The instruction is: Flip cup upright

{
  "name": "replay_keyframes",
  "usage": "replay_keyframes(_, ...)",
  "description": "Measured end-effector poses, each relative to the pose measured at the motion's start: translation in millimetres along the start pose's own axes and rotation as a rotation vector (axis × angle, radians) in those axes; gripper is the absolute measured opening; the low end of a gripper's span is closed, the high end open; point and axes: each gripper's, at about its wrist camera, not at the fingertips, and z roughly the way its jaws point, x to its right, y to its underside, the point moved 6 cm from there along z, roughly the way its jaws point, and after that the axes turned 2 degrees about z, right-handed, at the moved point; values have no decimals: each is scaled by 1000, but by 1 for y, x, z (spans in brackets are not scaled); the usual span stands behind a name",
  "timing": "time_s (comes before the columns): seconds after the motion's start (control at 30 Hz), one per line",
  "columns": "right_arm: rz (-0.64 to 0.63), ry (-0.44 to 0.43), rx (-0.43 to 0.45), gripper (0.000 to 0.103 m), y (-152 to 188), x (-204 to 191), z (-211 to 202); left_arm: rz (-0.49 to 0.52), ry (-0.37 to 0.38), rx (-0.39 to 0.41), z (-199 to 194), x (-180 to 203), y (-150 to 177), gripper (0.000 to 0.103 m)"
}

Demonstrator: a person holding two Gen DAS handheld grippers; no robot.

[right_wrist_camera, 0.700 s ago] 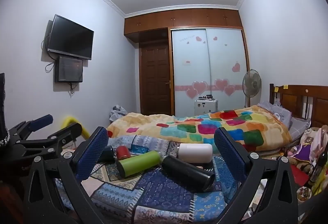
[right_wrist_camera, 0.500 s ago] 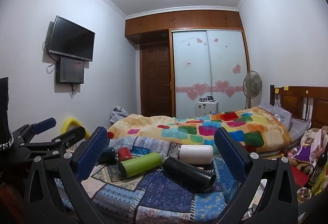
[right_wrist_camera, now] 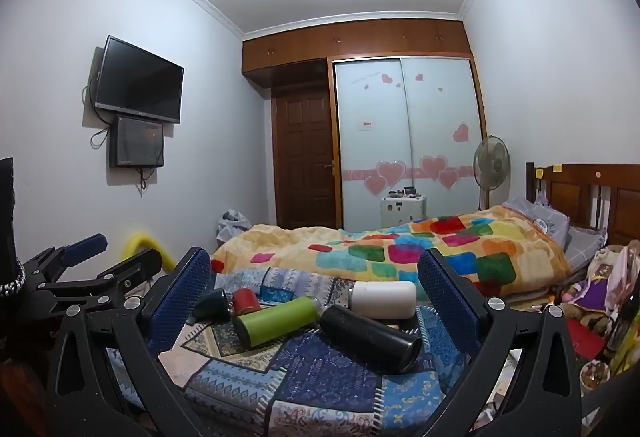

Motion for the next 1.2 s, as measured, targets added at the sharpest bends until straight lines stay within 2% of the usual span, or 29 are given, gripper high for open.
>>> replay_keyframes(1.2,3,8,0,103,-3,2,-3,-1,9,12,-1,1,-2,103)
